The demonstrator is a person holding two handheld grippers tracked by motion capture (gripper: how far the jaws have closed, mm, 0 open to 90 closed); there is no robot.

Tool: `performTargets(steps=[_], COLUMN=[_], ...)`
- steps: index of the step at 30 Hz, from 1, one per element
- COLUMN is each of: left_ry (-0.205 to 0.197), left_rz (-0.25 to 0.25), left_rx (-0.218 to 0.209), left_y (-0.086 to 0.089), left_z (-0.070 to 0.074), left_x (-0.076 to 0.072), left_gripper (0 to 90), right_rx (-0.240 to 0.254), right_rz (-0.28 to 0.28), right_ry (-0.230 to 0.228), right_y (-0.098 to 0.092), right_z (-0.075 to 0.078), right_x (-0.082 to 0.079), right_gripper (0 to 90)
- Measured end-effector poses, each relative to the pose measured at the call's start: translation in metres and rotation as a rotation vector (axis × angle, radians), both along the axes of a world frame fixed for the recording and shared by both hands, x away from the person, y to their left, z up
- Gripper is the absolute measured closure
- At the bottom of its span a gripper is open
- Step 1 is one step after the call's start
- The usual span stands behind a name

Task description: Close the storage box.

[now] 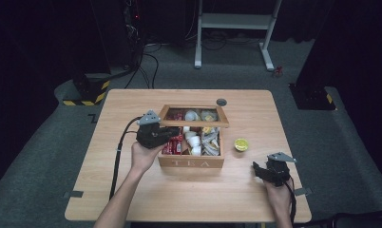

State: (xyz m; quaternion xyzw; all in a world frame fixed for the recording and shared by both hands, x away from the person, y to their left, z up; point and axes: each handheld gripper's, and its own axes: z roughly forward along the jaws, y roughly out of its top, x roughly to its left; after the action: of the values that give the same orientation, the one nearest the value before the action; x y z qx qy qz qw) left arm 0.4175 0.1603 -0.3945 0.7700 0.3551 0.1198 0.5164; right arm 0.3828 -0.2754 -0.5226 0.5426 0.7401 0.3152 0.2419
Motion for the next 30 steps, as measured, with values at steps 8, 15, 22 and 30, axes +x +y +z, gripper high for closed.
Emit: performTargets(steps=[8,15,22,30], left_ry=[0.010,0.019,0.027,0.044], left_rz=[-0.004,-0.012,-0.015,-0.020], left_rx=[-0.004,-0.005,0.001,0.009], left_y=[0.000,0.000,0.000,-0.001], left_z=[-0.005,-0.009,-0.012,-0.021], left_x=[-0.003,-0.005,-0.007,-0.010], left_gripper=[81.4,81.4,81.2,82.2], right_rx=[-0.002,-0.002,-0.002,0.000], right_rz=[-0.007,-0.006,-0.005,-0.005], right_ry=[0.004,0.005,0.005,0.007], right_y=[-0.001,-0.001,-0.001,-0.001], right_z=[0.000,0.000,0.000,0.000], right_x=[0.001,0.001,0.001,0.001], right_gripper=[30.3,30.2,30.0,29.4])
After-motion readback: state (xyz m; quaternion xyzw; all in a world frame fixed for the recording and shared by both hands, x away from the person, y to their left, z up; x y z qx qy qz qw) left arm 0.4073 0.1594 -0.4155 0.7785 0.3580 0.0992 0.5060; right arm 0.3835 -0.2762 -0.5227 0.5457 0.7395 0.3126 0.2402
